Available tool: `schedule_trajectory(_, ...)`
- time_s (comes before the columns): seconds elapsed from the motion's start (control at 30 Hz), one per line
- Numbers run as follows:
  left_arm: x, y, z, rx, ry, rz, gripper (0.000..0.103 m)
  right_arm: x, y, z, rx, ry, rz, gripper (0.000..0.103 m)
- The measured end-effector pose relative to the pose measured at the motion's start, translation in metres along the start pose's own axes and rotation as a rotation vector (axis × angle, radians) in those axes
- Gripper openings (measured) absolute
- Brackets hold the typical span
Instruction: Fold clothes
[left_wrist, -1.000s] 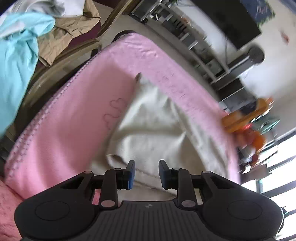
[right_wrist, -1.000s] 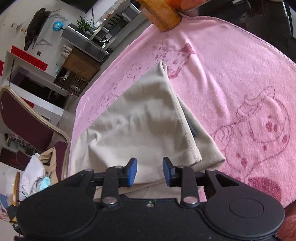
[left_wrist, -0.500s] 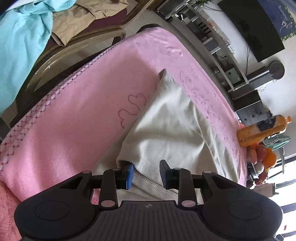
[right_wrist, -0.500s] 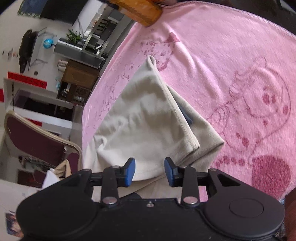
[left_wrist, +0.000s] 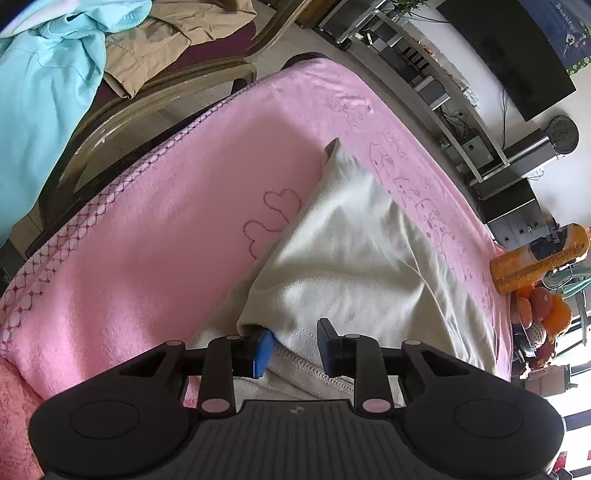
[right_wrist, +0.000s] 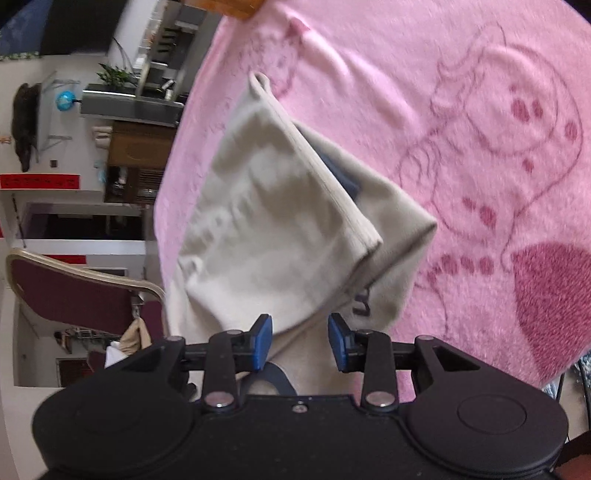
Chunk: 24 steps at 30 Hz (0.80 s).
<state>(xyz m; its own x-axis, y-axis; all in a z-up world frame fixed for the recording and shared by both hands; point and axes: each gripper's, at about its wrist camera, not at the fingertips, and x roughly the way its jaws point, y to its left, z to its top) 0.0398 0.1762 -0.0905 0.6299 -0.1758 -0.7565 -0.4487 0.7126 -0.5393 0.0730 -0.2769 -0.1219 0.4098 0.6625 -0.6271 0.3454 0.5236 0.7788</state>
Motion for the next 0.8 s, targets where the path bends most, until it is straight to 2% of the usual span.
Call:
schedule_trajectory(0.07, -0.001, 0.000, 0.000, -0.003, -0.006, -0.001, 0.025, -0.001, -0.001, 0.000, 0.014, -0.020, 0.011, 0.032)
schedule_trajectory(0.13, -0.003, 0.001, 0.001, -0.007, -0.015, -0.003, 0.025, -0.005, -0.003, 0.001, 0.030, -0.047, 0.036, 0.025)
schedule_trajectory(0.33, -0.006, 0.003, 0.001, -0.023, -0.023, -0.004, 0.024, -0.015, -0.007, 0.004, 0.070, -0.121, 0.070, 0.024)
schedule_trajectory(0.43, -0.006, 0.003, 0.000, -0.022, -0.021, -0.006, 0.024, -0.007, -0.004, 0.004, 0.057, -0.050, 0.107, 0.024)
schedule_trajectory(0.53, -0.006, 0.001, 0.000, -0.014, -0.023, 0.001, 0.024, -0.003, 0.002, 0.002, 0.012, -0.064, 0.058, 0.024)
schedule_trajectory(0.63, -0.006, 0.002, 0.001, -0.019, -0.031, -0.002, 0.024, -0.007, -0.004, 0.007, 0.056, -0.125, 0.036, 0.024)
schedule_trajectory(0.7, -0.006, 0.002, 0.002, -0.021, -0.038, -0.004, 0.020, -0.010, -0.006, 0.008, 0.065, -0.163, 0.018, 0.024)
schedule_trajectory(0.77, -0.007, 0.000, 0.002, -0.011, -0.049, -0.016, 0.009, -0.011, -0.005, 0.009, 0.059, -0.190, -0.001, 0.020)
schedule_trajectory(0.8, -0.008, 0.000, 0.001, -0.005, -0.058, -0.022, 0.004, -0.011, -0.002, 0.009, 0.031, -0.203, -0.017, 0.007)
